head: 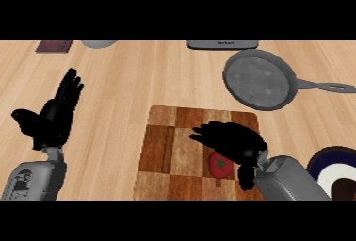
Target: Pick the tomato from the cutting board and place it in the pan
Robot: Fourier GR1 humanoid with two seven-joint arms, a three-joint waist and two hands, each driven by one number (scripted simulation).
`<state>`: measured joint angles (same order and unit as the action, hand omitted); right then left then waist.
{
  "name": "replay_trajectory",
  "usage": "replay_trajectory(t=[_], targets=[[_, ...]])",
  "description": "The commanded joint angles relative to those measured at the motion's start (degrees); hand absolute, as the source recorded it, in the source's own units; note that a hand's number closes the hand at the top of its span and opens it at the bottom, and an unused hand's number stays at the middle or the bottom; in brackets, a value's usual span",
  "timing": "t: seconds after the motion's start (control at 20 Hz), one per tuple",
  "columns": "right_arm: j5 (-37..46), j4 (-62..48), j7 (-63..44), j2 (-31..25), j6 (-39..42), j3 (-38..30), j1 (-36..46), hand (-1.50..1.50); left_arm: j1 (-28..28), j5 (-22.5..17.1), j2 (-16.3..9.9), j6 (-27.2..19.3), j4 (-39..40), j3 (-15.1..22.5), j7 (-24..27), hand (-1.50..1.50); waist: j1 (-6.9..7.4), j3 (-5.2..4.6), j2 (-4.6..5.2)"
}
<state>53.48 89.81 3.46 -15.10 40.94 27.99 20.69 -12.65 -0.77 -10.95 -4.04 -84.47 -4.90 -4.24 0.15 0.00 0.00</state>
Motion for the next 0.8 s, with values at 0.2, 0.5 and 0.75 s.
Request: replay_trajectory(t=[0.2,0.5,0.75], targets=[[6.5,-2.1,0.2,3.1,-1.0,1.4,-1.9,-1.5,-1.0,0.0,-0.6,1.1,2.0,-2.1,0.6,0.0,-0.11,0.0,0.01],[10.0,-8.0,3.8,3.2,-1.6,1.8,-1.6,-1.5,0.0,1.2,0.9,0.0,-2.8,-0.4,-2.5,0.0,0.01,0.01,-0.01],[10.0,-13.1,14.1,2.0,-7.4,4.3,0.2,1.5,-2.0,2.8,2.9,-1.5,1.4,0.5,-0.5,0.0,0.14,0.02,0.18]])
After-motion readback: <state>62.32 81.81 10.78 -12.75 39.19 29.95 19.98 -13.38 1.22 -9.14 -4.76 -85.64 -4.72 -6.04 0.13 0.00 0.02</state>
